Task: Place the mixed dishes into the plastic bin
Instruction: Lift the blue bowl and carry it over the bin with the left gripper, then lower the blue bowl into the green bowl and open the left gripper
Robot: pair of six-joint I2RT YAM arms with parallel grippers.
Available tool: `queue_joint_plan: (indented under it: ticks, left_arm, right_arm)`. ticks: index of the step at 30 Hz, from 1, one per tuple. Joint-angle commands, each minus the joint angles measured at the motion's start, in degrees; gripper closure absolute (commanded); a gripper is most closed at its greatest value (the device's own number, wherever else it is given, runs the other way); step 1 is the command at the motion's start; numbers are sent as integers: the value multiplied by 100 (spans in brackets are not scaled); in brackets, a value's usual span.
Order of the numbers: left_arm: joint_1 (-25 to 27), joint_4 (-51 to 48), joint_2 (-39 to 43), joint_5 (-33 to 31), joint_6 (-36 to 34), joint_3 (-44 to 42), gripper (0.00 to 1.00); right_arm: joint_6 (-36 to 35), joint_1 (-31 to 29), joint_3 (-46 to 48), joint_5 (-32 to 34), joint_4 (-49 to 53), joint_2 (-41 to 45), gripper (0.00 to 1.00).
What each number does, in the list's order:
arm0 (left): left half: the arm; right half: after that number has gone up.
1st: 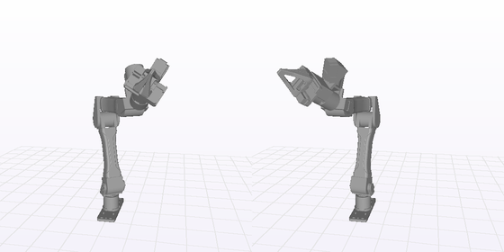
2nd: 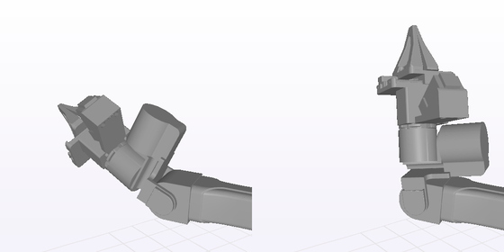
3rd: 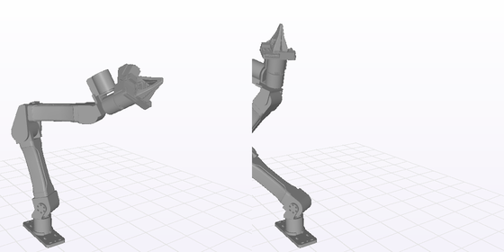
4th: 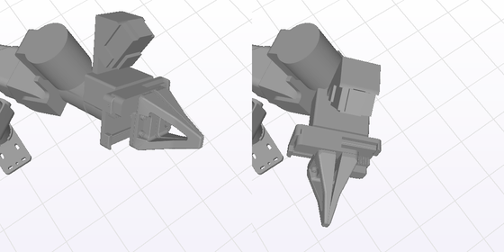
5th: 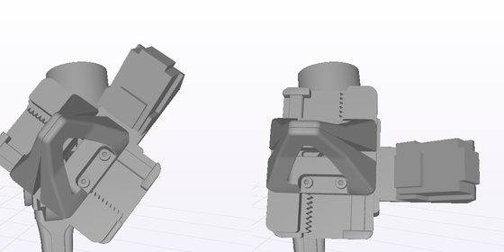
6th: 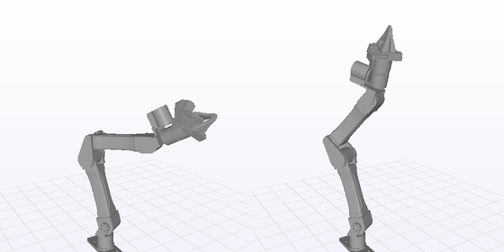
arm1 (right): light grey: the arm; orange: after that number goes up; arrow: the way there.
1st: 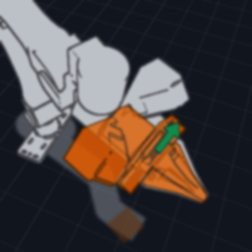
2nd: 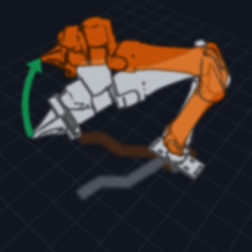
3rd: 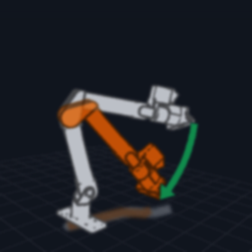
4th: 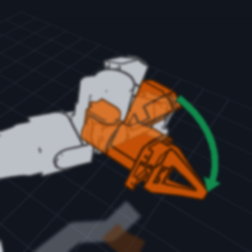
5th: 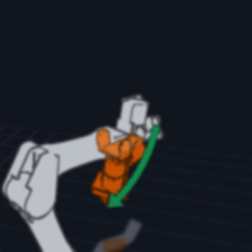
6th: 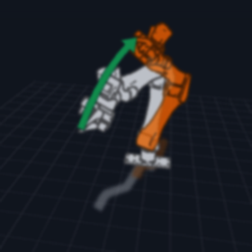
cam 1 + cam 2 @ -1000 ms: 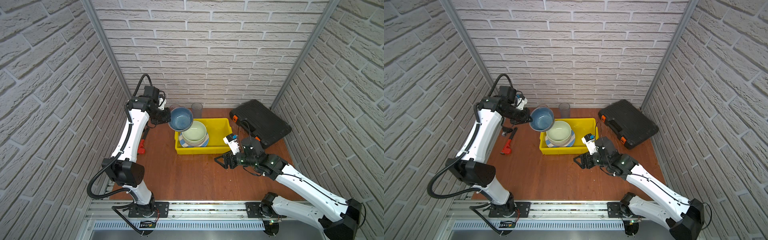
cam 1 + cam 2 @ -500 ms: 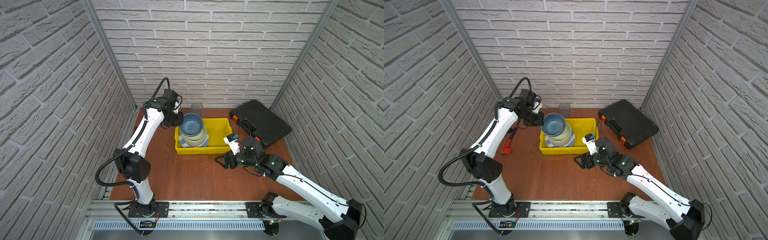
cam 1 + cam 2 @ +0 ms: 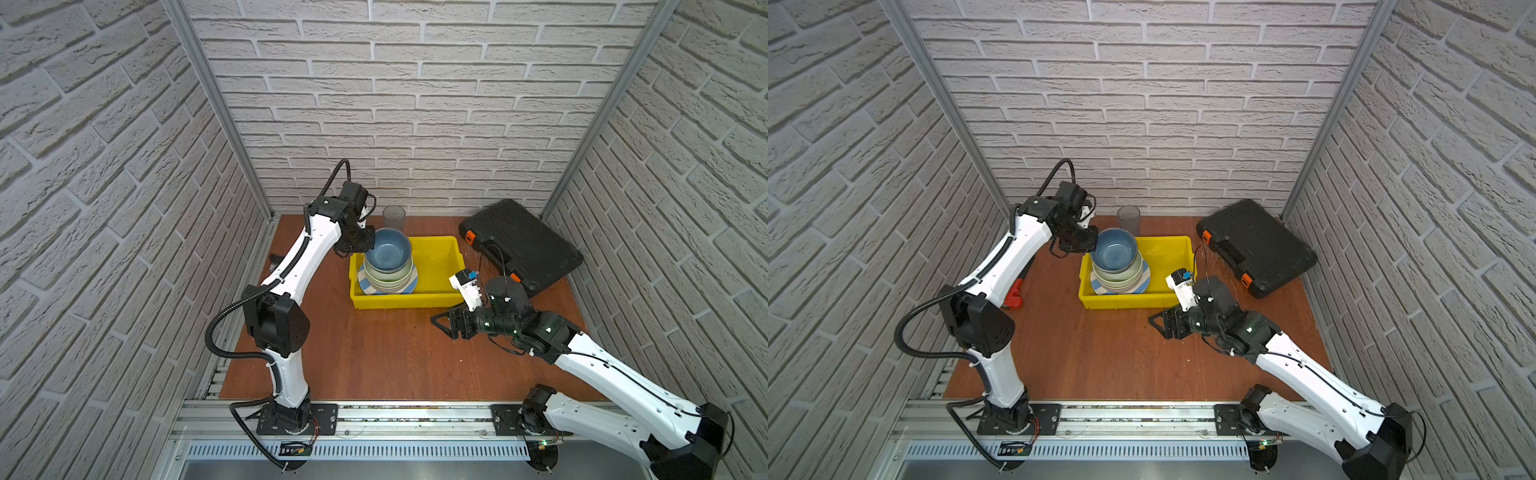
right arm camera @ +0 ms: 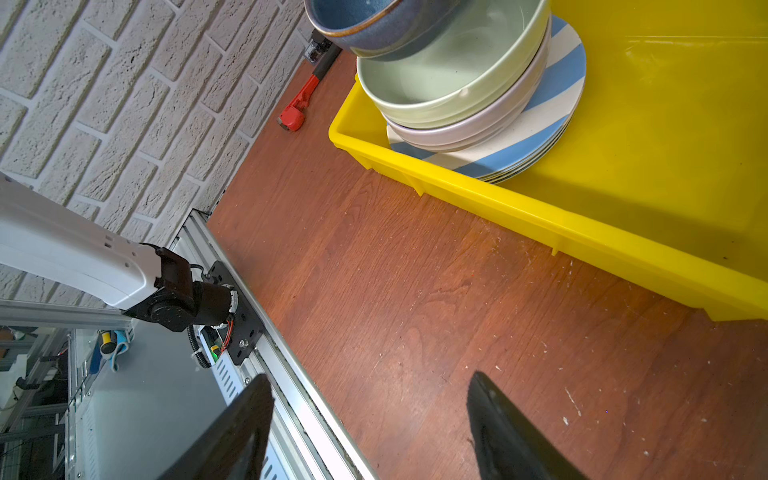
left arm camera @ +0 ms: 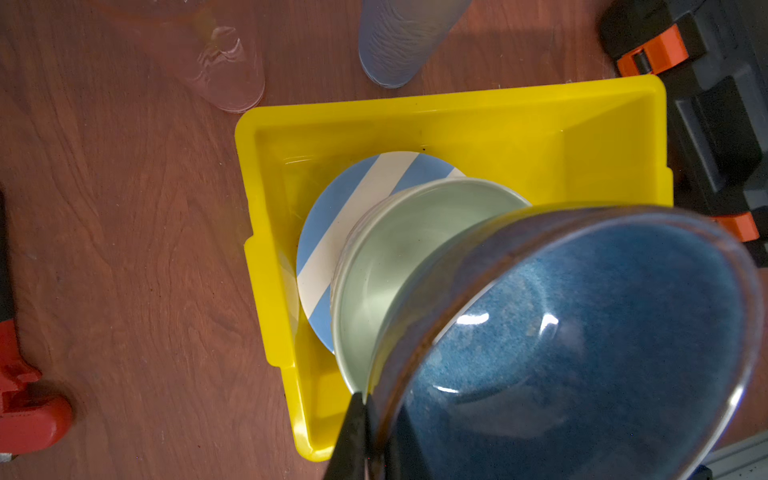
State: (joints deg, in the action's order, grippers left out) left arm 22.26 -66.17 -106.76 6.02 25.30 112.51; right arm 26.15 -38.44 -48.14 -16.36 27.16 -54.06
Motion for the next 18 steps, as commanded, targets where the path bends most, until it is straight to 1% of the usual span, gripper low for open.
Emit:
queue_joint_plan:
  ticks: [1, 18]
  left_arm:
    - [47, 497, -19, 31, 73, 73, 100]
    - [95, 601, -312, -66, -43, -121, 100]
  right_arm:
    - [-56, -50, 85, 62, -93, 117, 25]
    - [-93, -50, 24, 85, -70, 45, 25]
